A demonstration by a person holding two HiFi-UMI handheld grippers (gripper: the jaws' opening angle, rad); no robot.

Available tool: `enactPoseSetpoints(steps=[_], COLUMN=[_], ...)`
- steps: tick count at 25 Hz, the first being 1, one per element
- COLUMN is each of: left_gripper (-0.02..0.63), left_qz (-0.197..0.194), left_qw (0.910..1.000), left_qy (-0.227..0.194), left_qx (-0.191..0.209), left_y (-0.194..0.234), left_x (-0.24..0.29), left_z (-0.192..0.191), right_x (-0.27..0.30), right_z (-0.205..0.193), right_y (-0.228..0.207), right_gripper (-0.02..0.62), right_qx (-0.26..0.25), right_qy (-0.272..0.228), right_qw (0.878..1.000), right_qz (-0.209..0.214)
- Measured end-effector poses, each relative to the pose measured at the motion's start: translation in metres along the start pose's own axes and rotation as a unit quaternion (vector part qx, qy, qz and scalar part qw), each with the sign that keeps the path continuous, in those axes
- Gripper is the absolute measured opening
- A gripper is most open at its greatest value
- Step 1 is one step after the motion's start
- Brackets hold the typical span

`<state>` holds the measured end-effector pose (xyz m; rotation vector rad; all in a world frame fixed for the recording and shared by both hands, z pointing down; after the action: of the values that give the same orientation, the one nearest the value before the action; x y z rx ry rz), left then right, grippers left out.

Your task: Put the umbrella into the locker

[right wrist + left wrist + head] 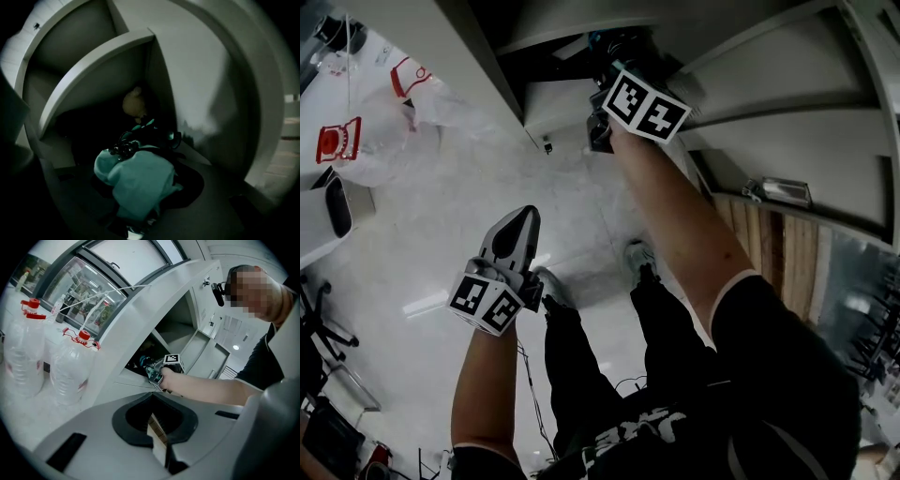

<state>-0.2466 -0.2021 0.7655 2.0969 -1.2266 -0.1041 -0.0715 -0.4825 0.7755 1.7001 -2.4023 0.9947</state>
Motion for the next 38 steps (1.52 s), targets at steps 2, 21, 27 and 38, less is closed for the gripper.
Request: enactPoseSetpoints(steps=[2, 21, 27, 38], left_gripper=[-0.005, -0.005, -0.005, -0.005], left_qz=[0.000, -0.002, -0.003, -0.004], left_qw=[1.0000, 1.0000, 1.0000, 1.0000], left_qy=[0.001, 0.002, 0.006, 0.002], left_qx=[-0.002, 0.000, 0.000, 0.001], left_y=[0.000, -0.002, -0.005, -0.015], left_x=[0.000, 0.004, 0.006, 0.008], left_z=[-0.001, -0.008, -0.014, -0.017], right_x=[0.006, 0.029, 0.022, -0.020], right_z=[-0.002, -0.036, -0.035, -0.033], right_y=[0.004, 0.023, 0.025, 0.024], right_gripper=[0.210, 0.347, 0.388, 0.388], right_qx=[-0.036, -0.314, -0.295, -0.280], right_qy=[0.017, 0.148, 0.149, 0.100], right_qw=[0.999, 0.938, 0.942, 0.952], right_qz=[-0.017, 0.007, 0.057, 0.077])
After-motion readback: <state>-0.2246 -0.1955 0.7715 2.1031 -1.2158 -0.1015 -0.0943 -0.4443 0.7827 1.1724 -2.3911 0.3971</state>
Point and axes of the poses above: the fingertips, and each gripper's own axes: x forward along the fingers, y to its left, z out of its top, the point moved 5 cm from there along -x, backward along the fingers, and after that the axes turned 1 degree about x, right-handed, at the moved point
